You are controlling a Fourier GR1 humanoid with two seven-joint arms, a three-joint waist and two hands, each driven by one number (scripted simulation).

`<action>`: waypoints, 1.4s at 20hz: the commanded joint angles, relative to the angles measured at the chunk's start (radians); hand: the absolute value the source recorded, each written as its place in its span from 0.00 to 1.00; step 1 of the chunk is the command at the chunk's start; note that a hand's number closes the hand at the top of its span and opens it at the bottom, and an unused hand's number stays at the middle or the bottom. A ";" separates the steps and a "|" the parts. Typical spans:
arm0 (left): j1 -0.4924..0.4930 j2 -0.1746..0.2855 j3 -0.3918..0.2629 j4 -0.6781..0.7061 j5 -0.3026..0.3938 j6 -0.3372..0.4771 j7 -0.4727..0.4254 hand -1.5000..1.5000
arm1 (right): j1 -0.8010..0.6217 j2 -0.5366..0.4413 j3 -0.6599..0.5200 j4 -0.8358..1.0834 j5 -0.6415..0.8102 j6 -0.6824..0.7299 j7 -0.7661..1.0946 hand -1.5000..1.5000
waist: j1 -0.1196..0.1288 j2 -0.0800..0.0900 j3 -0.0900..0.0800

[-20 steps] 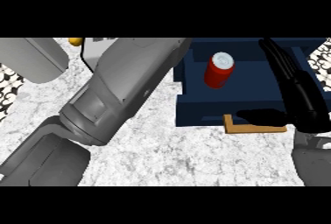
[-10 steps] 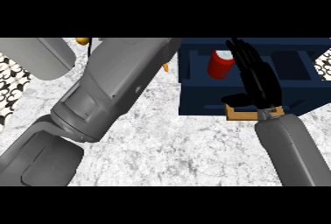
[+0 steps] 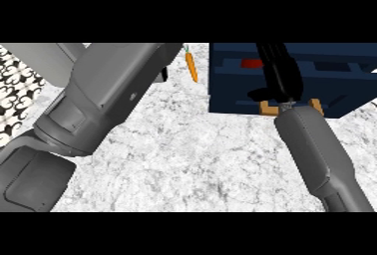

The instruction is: Pick up the can, place it into the drawer and close the drawer

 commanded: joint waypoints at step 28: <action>0.310 0.220 -0.037 -0.451 -0.031 -0.073 0.181 0.00 | -0.492 0.048 -0.235 0.515 -0.059 -0.210 -0.130 0.00 | 0.075 -0.001 0.002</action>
